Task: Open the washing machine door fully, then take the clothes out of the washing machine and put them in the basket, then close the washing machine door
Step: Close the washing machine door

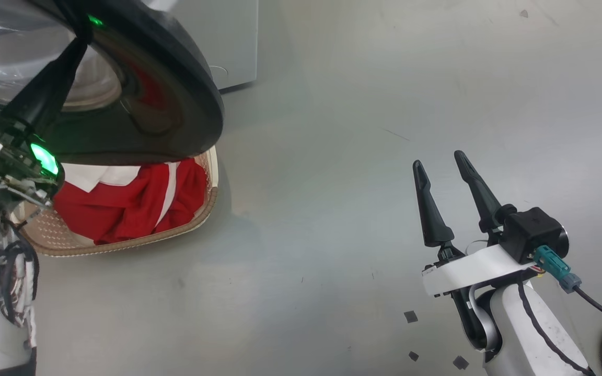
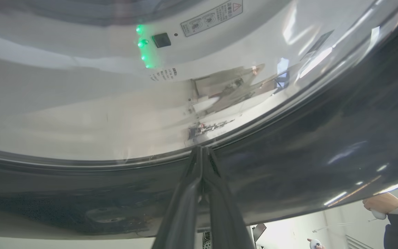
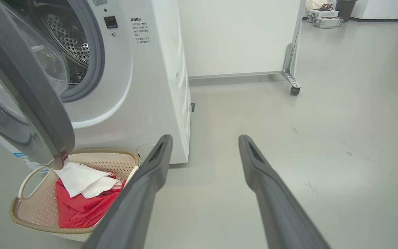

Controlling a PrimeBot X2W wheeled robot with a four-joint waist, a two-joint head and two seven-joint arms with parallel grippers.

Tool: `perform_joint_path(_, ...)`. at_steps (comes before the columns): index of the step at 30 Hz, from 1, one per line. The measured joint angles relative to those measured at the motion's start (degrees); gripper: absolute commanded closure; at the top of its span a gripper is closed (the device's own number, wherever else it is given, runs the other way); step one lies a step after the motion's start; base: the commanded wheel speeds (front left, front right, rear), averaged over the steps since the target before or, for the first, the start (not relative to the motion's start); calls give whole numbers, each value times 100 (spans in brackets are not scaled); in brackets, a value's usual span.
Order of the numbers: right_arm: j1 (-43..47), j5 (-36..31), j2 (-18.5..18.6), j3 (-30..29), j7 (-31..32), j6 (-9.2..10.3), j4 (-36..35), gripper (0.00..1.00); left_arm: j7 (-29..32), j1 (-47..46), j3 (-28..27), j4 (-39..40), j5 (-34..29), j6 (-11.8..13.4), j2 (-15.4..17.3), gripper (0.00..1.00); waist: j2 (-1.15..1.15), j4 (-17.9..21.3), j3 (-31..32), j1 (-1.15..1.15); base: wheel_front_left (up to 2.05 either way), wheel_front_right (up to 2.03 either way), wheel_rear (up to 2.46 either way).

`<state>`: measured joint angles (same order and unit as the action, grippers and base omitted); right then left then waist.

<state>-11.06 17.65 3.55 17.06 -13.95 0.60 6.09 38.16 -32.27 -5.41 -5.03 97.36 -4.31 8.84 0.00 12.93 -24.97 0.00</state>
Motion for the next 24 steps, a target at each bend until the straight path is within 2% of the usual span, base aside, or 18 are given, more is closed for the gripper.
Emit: perform_joint_path(24, -305, 154, -57, 24, -49, -20, 109, 0, -828, -1493, -287, -1279, -390, 56, 83, 100, 0, 700, -401, 0, 0, 0, 0)
